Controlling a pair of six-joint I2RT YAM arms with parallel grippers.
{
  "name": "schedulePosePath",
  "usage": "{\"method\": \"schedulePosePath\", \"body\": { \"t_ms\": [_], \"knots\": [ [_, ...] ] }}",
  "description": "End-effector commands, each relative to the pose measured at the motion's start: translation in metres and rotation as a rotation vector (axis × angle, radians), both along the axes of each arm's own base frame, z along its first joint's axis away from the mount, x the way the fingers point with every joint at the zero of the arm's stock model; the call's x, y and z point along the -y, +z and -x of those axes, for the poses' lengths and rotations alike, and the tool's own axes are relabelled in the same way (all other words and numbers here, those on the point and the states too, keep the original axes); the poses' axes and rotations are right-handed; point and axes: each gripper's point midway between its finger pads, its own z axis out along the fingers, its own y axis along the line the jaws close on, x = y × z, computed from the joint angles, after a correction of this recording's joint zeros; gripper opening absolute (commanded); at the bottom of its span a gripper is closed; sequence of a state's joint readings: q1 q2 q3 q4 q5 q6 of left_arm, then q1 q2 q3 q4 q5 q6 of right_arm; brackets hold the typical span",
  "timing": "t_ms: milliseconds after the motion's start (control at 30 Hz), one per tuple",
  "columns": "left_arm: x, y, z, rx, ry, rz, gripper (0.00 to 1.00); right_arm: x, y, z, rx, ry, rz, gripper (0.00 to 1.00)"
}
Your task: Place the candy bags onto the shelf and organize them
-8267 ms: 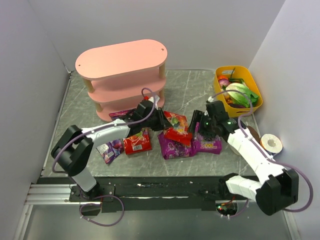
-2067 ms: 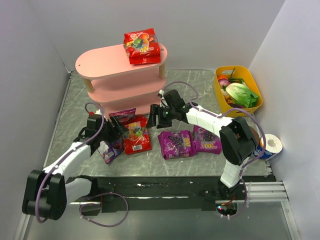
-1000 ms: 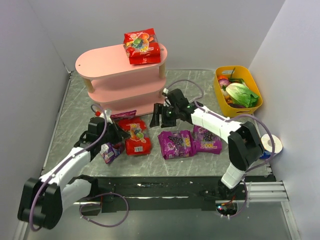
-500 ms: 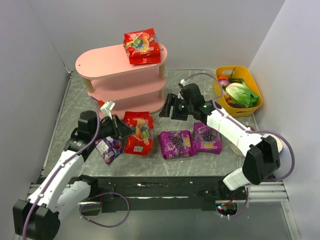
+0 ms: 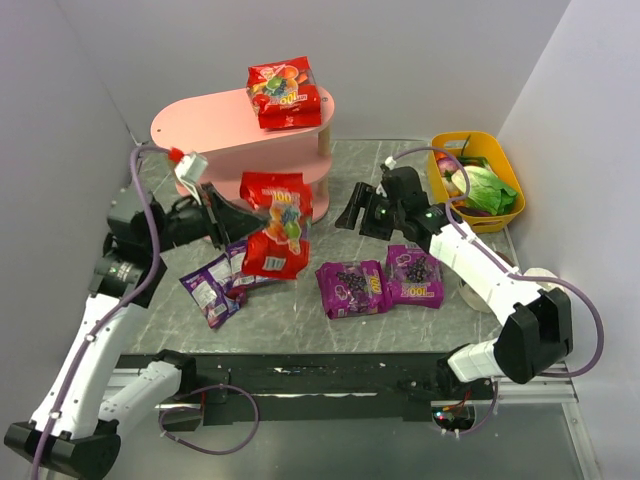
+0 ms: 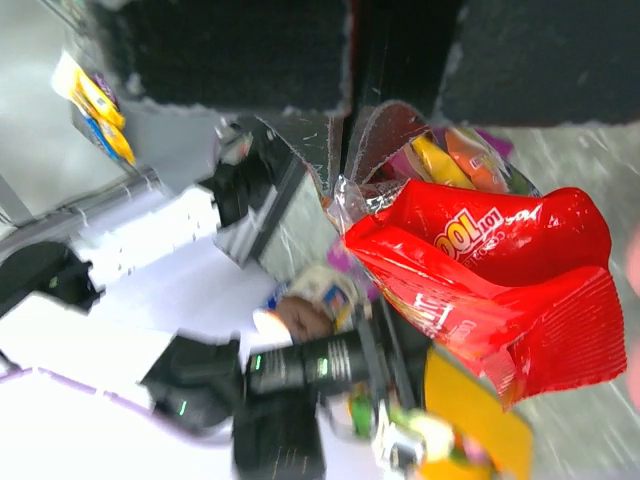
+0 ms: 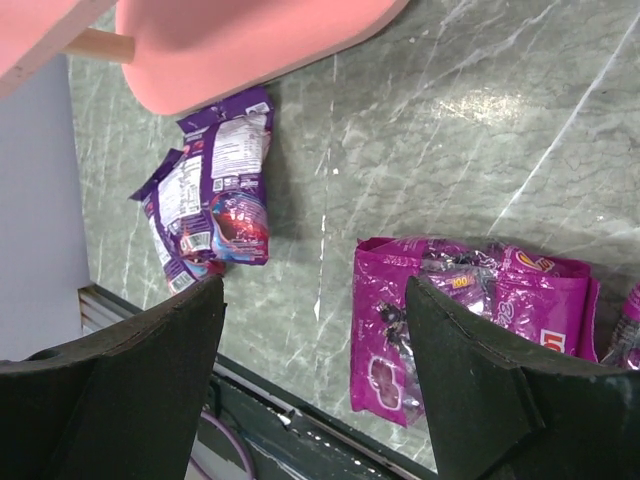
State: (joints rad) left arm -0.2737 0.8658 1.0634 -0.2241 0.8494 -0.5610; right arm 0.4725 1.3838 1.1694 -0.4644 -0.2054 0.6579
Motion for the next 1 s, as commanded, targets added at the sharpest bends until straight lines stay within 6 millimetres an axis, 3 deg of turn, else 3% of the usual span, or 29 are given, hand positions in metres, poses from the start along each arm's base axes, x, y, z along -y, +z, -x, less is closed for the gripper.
{"method": "schedulePosePath", "body": {
  "t_ms": [0,33,300,500,700,833,867,933,967],
  "knots": [
    [-0.009,0.071,-0.008,0.223,0.101,0.051,0.01,0.009,0.01,0.0,0.032,-0.032,-0.005,0.8],
    [-0.011,0.083,-0.009,0.263,0.121,0.074,0.01,0.01,0.01,-0.001,0.035,-0.034,-0.005,0.8],
    [-0.024,0.126,-0.041,0.332,0.285,0.151,0.01,0.019,0.007,-0.003,0.037,-0.049,-0.001,0.8],
    [-0.037,0.175,-0.05,0.442,0.372,0.179,0.01,0.026,0.006,-0.005,0.035,-0.058,0.001,0.8],
    [-0.047,0.199,-0.056,0.505,0.415,0.161,0.01,0.034,0.007,-0.008,0.037,-0.074,0.0,0.8],
    [-0.06,0.207,-0.078,0.497,0.477,0.134,0.01,0.038,0.005,-0.012,0.03,-0.079,0.0,0.8],
    [-0.063,0.203,-0.091,0.477,0.478,0.123,0.01,0.038,0.005,-0.014,0.032,-0.079,-0.001,0.8],
    [-0.065,0.213,-0.095,0.492,0.456,0.128,0.01,0.038,0.004,-0.015,0.028,-0.076,0.003,0.8],
    [-0.07,0.211,-0.107,0.469,0.465,0.128,0.01,0.04,0.005,-0.017,0.03,-0.08,0.002,0.8]
  ]
}}
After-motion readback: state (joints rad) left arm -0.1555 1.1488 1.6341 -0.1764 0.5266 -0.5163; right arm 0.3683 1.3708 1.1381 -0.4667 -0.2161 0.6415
